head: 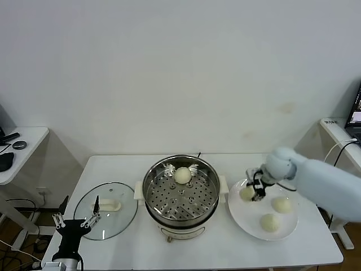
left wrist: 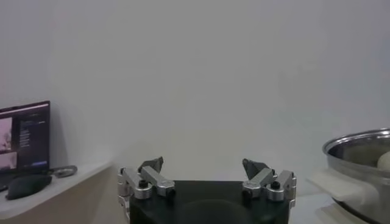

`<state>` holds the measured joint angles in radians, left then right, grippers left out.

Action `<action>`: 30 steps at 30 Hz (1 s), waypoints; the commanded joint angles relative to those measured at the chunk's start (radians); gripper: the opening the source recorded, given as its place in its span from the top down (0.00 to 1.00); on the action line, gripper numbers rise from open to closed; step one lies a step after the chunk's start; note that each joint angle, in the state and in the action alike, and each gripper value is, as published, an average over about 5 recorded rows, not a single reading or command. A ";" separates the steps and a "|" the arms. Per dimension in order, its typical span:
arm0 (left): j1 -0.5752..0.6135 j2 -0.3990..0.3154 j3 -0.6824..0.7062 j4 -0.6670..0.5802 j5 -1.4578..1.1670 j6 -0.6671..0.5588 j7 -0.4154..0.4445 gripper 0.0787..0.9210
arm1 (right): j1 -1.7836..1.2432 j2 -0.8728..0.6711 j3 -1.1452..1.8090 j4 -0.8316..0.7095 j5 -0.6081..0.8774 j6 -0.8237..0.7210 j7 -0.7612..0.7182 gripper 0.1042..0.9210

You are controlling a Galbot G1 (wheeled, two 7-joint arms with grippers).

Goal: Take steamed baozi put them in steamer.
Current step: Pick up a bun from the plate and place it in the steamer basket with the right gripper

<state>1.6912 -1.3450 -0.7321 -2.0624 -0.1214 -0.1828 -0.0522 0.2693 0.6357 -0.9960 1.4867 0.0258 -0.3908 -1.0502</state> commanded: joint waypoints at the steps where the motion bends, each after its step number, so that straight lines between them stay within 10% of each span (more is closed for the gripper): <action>1: -0.013 0.005 0.003 0.009 -0.003 0.001 0.000 0.12 | 0.409 -0.018 -0.182 0.065 0.222 -0.055 -0.006 0.46; 13: -0.028 0.013 0.009 0.023 0.007 0.006 0.000 0.12 | 0.639 0.321 -0.417 0.255 0.648 -0.314 0.182 0.46; 30: -0.027 -0.015 -0.019 0.026 0.027 0.000 -0.003 0.12 | 0.327 0.640 -0.391 0.075 0.581 -0.339 0.305 0.46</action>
<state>1.6651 -1.3588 -0.7463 -2.0387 -0.0975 -0.1823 -0.0554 0.6493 1.1542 -1.3566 1.5999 0.5711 -0.6958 -0.7872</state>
